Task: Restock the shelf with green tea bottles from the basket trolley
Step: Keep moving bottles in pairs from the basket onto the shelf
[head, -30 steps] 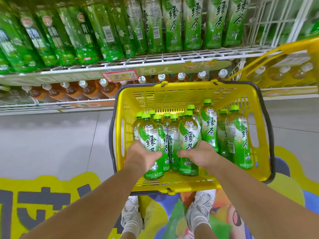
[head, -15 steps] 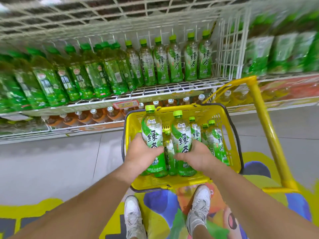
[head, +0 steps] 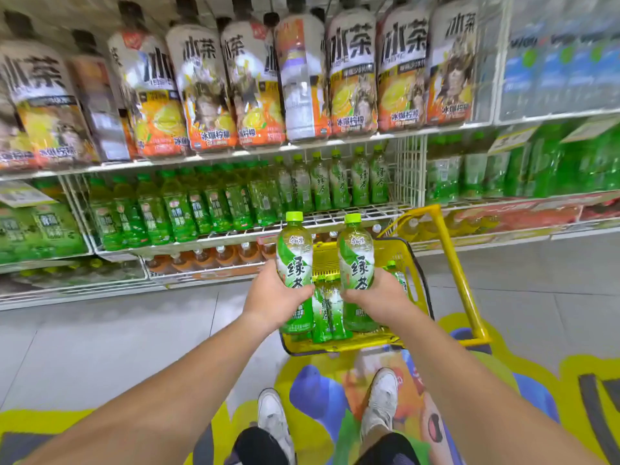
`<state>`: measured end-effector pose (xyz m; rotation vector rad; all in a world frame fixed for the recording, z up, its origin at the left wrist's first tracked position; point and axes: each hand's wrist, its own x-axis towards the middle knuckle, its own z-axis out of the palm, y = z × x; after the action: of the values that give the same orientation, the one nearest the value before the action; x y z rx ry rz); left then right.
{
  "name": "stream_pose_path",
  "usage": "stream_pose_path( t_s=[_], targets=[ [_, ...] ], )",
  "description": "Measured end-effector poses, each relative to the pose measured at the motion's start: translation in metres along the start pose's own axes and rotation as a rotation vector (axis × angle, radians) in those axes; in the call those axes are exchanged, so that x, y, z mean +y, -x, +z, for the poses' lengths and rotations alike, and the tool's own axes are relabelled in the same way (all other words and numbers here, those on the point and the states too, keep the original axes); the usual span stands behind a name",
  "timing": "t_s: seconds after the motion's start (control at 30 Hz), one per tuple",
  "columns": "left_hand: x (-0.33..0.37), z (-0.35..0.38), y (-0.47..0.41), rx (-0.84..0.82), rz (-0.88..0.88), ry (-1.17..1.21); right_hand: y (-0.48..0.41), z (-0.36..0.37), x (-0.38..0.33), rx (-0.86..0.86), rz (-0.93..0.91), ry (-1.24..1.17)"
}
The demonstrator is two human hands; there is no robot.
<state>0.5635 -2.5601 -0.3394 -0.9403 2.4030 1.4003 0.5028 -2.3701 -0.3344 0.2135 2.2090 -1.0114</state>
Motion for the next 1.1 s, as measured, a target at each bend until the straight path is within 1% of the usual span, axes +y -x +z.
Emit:
stream_pose_path(
  t_s=[0.3, 0.57, 0.8, 0.93, 1.1],
  targets=[
    [0.030, -0.074, 0.040, -0.016, 0.088, -0.019, 0.077, -0.006, -0.052, 0.069, -0.040, 0.000],
    [0.035, -0.112, 0.049, -0.027, 0.085, -0.013, 0.107, 0.001, -0.089, 0.072, -0.053, 0.038],
    [0.052, -0.105, 0.032, -0.019, 0.028, -0.019, 0.087, -0.009, -0.104, -0.002, -0.066, 0.061],
    [0.061, -0.092, 0.018, 0.015, -0.010, -0.032, 0.057, -0.021, -0.105, -0.054, -0.050, 0.092],
    [0.068, -0.072, -0.002, 0.067, -0.066, -0.020, 0.011, -0.040, -0.103, -0.136, -0.079, 0.125]
  ],
)
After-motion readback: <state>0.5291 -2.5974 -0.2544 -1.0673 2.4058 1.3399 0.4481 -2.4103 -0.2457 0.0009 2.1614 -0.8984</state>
